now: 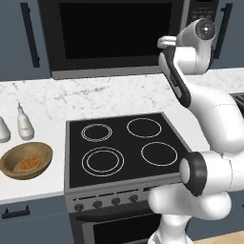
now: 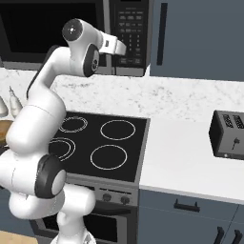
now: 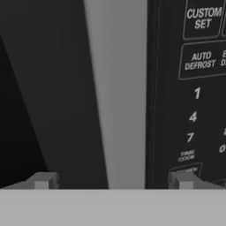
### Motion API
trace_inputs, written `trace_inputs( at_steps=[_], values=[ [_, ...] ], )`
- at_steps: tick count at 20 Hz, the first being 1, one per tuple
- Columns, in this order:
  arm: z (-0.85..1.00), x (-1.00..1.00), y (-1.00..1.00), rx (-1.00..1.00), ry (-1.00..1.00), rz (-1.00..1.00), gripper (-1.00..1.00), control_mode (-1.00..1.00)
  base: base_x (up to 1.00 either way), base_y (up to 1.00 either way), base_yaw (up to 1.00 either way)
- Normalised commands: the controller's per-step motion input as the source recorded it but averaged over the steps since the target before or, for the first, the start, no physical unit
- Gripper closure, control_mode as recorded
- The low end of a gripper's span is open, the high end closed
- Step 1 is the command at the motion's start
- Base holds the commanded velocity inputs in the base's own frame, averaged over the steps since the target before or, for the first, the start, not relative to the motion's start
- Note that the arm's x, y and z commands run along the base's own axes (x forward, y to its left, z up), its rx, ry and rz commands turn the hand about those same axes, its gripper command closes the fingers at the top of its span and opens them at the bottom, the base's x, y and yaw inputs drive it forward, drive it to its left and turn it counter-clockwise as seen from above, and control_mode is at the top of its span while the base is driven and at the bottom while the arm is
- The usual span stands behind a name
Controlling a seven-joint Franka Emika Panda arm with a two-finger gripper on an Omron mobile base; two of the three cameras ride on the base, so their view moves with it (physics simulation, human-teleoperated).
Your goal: Open the microwave, place the bowl with waffle inside the microwave, then close the microwave door and turn it on.
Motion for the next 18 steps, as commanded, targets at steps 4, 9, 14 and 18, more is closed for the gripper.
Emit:
trace_inputs(
  at_steps=[4, 9, 14, 18],
  values=[
    [-0.26, 0.55, -0.08, 0.04, -0.11, 0.04, -1.00, -1.00, 0.00, 0.00, 0.00],
    [-0.38, 0.67, -0.02, 0.03, -0.18, 0.10, 1.00, -1.00, 0.00, 0.00, 0.00],
    [-0.30, 0.99, 0.03, 0.06, -0.09, 0.16, 1.00, -1.00, 0.00, 0.00, 0.00],
    [-0.09, 0.93, 0.19, 0.11, -0.09, 0.22, 1.00, -1.00, 0.00, 0.00, 0.00]
  ],
)
